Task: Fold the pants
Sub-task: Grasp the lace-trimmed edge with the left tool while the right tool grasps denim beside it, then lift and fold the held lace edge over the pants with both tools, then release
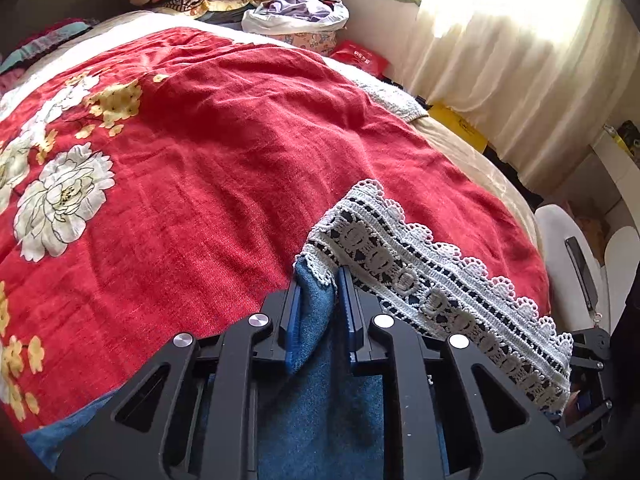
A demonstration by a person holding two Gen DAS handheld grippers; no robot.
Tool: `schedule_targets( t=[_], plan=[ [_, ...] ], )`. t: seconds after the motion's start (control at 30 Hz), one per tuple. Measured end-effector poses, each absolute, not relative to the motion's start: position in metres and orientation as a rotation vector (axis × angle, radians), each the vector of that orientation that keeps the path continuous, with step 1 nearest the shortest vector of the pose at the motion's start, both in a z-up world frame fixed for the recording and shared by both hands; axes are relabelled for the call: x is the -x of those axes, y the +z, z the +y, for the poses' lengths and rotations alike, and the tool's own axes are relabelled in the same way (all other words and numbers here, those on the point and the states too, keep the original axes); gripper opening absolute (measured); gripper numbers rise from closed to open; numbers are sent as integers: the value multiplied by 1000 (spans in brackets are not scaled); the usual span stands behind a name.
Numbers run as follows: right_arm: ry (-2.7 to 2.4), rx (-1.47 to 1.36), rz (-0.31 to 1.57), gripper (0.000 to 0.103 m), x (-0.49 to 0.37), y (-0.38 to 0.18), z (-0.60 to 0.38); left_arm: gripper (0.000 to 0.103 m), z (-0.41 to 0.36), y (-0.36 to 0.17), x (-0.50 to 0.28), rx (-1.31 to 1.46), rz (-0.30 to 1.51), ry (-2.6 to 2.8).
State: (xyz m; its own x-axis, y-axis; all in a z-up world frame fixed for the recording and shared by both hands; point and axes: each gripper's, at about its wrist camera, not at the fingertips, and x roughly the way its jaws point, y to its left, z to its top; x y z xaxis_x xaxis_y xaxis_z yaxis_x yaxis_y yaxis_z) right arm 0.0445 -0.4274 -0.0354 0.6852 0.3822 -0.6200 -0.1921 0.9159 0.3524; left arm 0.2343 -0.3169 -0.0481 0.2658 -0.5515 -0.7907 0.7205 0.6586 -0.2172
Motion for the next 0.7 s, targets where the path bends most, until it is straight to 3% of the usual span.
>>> schedule_targets(
  t=[0.4, 0.7],
  plan=[
    [438, -144, 670, 26, -36, 15, -370, 8, -248, -1, -228, 33, 878, -901],
    [551, -15, 673, 26, -42, 29, -296, 9, -170, 0, -222, 137, 853, -828]
  ],
)
